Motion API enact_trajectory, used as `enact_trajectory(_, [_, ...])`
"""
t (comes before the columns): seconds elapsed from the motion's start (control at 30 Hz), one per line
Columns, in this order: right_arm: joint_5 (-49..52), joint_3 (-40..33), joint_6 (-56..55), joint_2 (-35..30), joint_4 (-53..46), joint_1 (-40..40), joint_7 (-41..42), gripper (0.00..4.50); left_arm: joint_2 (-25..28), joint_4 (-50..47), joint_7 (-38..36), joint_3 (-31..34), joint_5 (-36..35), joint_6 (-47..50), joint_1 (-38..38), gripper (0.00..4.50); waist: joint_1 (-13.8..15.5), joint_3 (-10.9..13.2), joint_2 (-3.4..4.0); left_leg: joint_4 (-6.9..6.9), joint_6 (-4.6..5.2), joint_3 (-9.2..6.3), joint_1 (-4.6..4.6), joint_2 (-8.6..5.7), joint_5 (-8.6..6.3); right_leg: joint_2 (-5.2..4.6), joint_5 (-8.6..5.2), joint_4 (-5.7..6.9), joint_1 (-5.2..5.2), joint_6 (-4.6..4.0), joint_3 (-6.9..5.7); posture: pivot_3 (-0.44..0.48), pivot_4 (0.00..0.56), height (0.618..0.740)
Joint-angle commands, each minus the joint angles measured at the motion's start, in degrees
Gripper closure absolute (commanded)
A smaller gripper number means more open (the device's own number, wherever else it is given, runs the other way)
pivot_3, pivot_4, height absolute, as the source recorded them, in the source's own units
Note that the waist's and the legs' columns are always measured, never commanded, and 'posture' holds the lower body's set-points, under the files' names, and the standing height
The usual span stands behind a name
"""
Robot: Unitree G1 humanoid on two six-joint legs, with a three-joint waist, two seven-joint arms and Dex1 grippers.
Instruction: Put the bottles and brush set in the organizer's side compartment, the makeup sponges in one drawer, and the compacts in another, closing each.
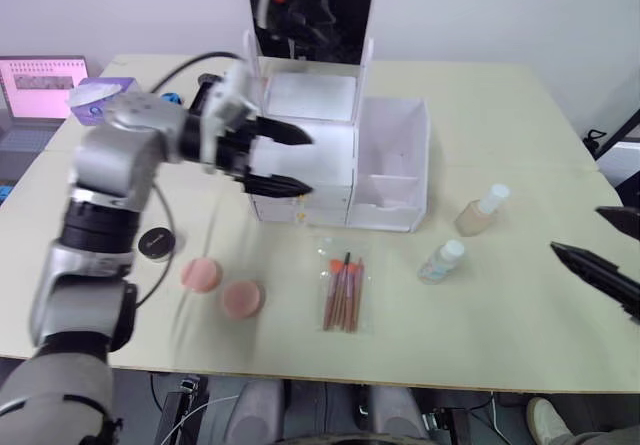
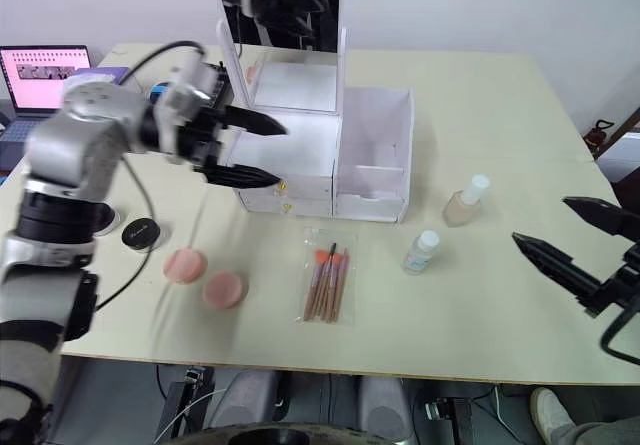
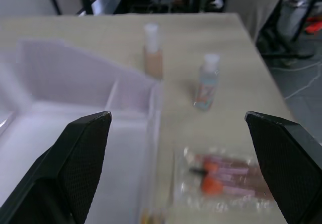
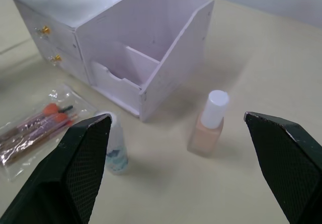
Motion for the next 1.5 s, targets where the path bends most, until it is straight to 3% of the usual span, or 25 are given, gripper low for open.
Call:
enact_trajectory(0.03, [8.2, -4.4, 1.9, 2.2, -5.2, 3.4, -9.3, 0.00, -2.1, -4.0, 1.5, -0.5, -2.6, 4.0, -2.3, 0.02, 0.0, 0.0, -0.01, -0.02, 0.00, 0.01, -0.01, 0.00, 0.00, 0.00, 0.00, 0.00, -0.02, -0.01, 0.00, 0.000, 0.150, 0.740])
enact_trajectory(0.2, [14.5, -1.8, -0.1, 4.8, -6.9, 6.5, -22.4, 0.00, -4.9, -5.4, 4.9, -2.1, -1.5, 5.5, -3.8, 0.02, 0.0, 0.0, 0.01, -0.04, 0.01, 0.00, -0.05, 0.01, 0.00, 0.00, -0.08, -0.06, -0.03, -0.15, 0.00, 0.000, 0.150, 0.740])
enact_trajectory(0.47, [6.8, 17.7, -2.5, -0.2, 1.0, -3.1, -31.1, 0.00, -3.4, -13.0, 9.7, -0.7, -3.0, 9.7, -1.2, 0.02, 0.0, 0.0, 0.02, 0.01, 0.03, 0.09, 0.01, 0.08, 0.01, 0.04, 0.01, -0.10, -0.02, -0.42, 0.02, 0.000, 0.150, 0.740])
enact_trajectory(0.7, [-3.6, 32.1, -6.0, -1.6, 12.1, -13.4, -28.9, 0.00, -1.4, -20.5, 16.6, 3.8, -7.6, 16.8, 2.8, 0.02, 0.0, 0.0, 0.03, 0.00, 0.04, 0.07, -0.23, 0.06, 0.01, 0.05, 0.10, -0.14, -0.18, -0.54, 0.03, 0.000, 0.150, 0.740])
enact_trajectory(0.93, [-9.9, 37.6, -9.0, -0.6, 19.3, -18.9, -26.0, 0.00, 1.9, -24.4, 20.8, 5.8, -10.4, 20.6, 4.7, 0.02, 0.0, 0.0, 0.03, 0.01, 0.05, 0.01, -0.27, 0.07, 0.01, 0.13, 0.10, -0.12, -0.23, -0.52, 0.04, 0.000, 0.150, 0.740])
enact_trajectory(1.13, [-15.3, 42.2, -12.9, 0.6, 25.8, -23.9, -23.1, 0.00, 10.1, -31.4, 17.9, 7.8, -14.4, 21.4, 11.2, 0.02, -0.6, 0.0, 0.05, -0.10, 0.05, 0.01, -0.20, 0.13, 0.01, 0.21, 0.10, -0.08, -0.27, -0.55, 0.09, 0.000, 0.150, 0.740])
enact_trajectory(1.37, [-19.9, 46.2, -15.8, 1.0, 30.0, -27.1, -19.7, 0.00, 10.3, -32.7, 22.2, 9.5, -16.4, 21.5, 12.9, 0.02, 0.0, 0.0, 0.05, 0.04, 0.04, 0.01, -0.28, 0.15, 0.01, 0.24, 0.12, -0.07, -0.29, -0.58, 0.10, 0.000, 0.150, 0.740])
enact_trajectory(1.47, [-21.6, 47.0, -16.6, 1.5, 31.9, -28.4, -19.0, 0.90, 10.3, -33.5, 23.4, 9.4, -17.1, 21.4, 13.5, 0.00, -0.1, 0.0, 0.05, 0.05, 0.04, 0.02, -0.28, 0.14, 0.01, 0.24, 0.14, -0.07, -0.28, -0.60, 0.13, 0.000, 0.150, 0.740])
enact_trajectory(1.5, [-22.1, 47.3, -16.8, 1.7, 32.1, -28.6, -18.8, 1.41, 10.4, -33.6, 23.6, 9.3, -17.2, 21.3, 13.7, 0.00, -0.1, 0.0, 0.05, 0.03, 0.04, 0.02, -0.28, 0.14, 0.01, 0.24, 0.14, -0.07, -0.29, -0.60, 0.13, 0.000, 0.150, 0.740])
